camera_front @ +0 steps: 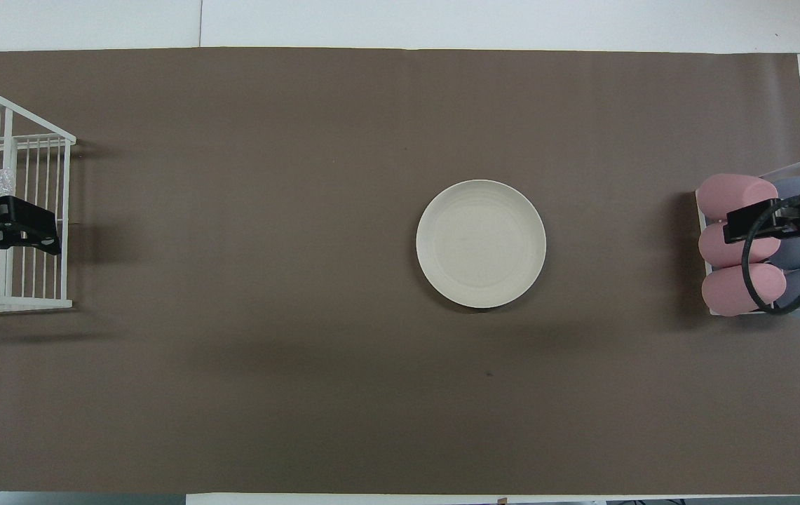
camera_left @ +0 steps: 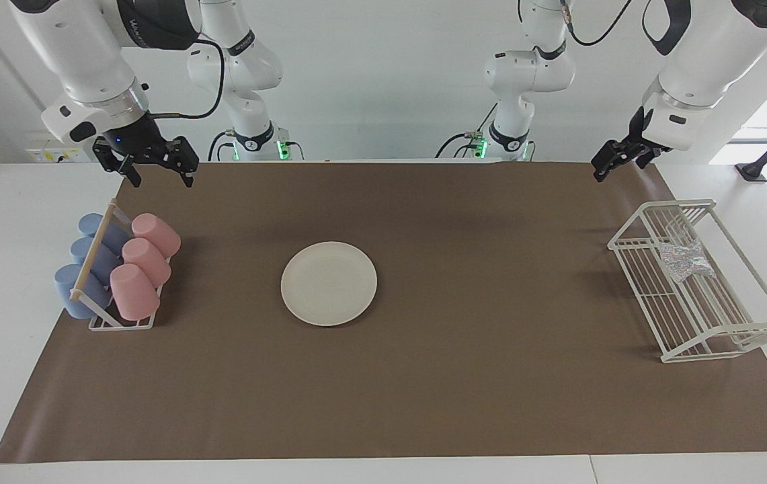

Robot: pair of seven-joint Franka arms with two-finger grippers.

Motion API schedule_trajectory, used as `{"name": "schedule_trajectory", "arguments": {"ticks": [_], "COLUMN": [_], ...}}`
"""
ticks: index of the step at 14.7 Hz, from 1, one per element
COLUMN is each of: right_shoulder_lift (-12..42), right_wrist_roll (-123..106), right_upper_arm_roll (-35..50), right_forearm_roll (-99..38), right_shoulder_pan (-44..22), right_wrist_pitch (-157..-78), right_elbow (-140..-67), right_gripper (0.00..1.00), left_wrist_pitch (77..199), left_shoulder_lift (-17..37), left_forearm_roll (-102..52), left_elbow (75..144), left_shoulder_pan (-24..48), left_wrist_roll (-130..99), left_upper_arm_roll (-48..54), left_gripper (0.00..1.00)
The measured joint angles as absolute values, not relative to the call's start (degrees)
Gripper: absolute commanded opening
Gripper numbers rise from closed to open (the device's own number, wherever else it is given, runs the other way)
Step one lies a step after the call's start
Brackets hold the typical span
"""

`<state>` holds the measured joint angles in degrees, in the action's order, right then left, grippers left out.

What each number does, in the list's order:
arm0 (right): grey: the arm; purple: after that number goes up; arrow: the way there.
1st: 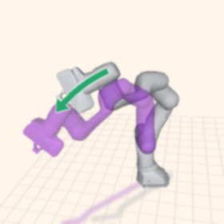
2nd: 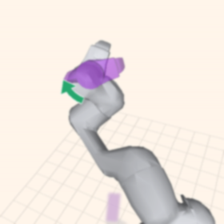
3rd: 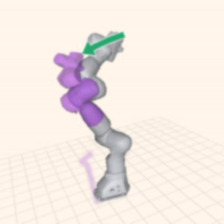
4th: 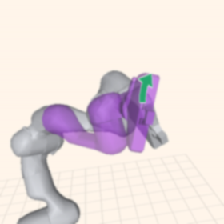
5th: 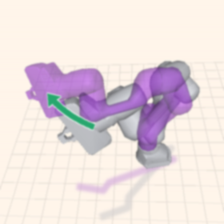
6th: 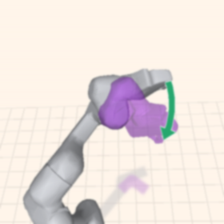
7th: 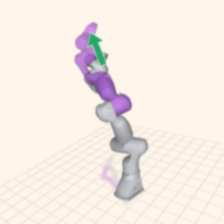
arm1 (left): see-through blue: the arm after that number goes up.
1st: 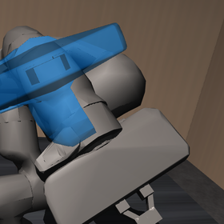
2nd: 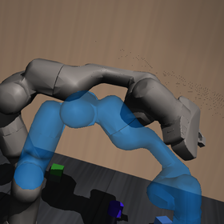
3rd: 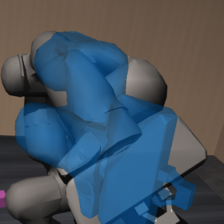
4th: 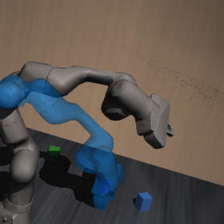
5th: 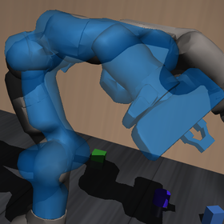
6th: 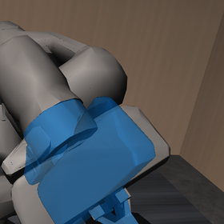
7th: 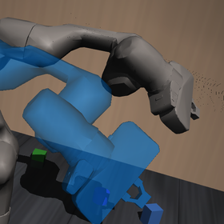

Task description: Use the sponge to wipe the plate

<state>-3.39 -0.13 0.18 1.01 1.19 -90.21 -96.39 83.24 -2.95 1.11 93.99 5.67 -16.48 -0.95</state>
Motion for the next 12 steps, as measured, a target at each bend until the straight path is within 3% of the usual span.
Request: {"name": "schedule_trajectory", "arguments": {"ticks": [12], "right_shoulder_lift": [-3.4], "right_wrist_roll": [-0.1], "right_upper_arm_roll": [0.2], "right_forearm_roll": [1.0], "right_shoulder_pan": [1.2], "right_wrist_pitch": [-90.2], "right_elbow": [-96.4], "right_gripper": [1.0], "left_wrist_pitch": [86.8], "left_shoulder_lift": [-2.4], "left_forearm_roll": [-1.2], "left_elbow": [93.2], "left_shoulder_pan": [4.7], "left_wrist_roll": [-13.0], "left_upper_arm_roll": [0.7], "left_gripper": [1.0]}}
